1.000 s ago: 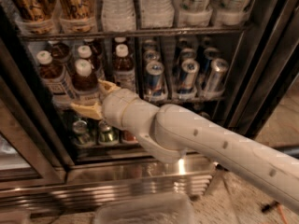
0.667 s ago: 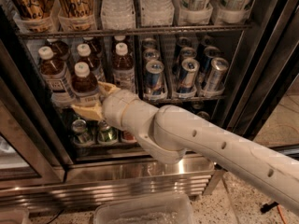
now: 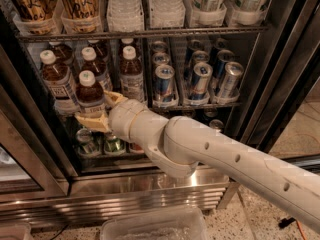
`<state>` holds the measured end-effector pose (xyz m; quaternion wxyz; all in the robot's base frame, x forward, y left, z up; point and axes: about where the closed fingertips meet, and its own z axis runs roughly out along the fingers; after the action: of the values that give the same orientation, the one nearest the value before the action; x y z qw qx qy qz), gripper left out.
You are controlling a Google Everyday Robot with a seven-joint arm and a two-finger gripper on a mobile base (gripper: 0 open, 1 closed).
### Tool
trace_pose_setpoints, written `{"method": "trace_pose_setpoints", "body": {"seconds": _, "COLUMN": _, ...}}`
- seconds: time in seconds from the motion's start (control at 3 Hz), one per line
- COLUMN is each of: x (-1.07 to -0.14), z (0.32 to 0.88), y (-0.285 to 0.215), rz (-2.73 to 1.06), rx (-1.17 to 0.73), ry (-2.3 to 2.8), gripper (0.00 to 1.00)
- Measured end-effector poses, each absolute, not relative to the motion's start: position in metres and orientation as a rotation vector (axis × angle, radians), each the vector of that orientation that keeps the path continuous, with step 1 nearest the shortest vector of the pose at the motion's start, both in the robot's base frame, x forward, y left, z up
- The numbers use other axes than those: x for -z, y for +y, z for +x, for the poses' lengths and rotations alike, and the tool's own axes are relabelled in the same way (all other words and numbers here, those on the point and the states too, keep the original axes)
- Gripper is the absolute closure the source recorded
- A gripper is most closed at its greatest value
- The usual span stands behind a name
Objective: Pick blue plastic bottle from middle shelf of fridge
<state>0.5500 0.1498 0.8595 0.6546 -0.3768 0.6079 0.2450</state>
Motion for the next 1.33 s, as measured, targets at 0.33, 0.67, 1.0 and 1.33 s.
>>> {"method": "trace_pose_setpoints", "body": {"seconds": 0.33, "x": -0.8588, "z": 0.5474, "y": 0.1502, "rz": -0.866, "rx": -0.562, "ry": 1.38, "gripper": 1.0}}
{"method": "trace_pose_setpoints", "body": {"seconds": 0.67, "x": -0.8552, "z": 0.5465, "y": 0.1502, "rz": -0.868, "rx": -0.563, "ry": 1.38, "gripper": 1.0}}
{"method": "trace_pose_setpoints", "body": {"seconds": 1.0, "x": -0.849, "z": 0.5464, "y": 0.1504, "rz": -0.868, "rx": -0.563, "ry": 1.38, "gripper": 1.0}}
{"method": "trace_pose_setpoints", "body": {"seconds": 1.33, "x": -0.849, "z": 0.5464, "y": 0.1504, "rz": -0.868, "rx": -0.563, "ry": 1.38, "gripper": 1.0}}
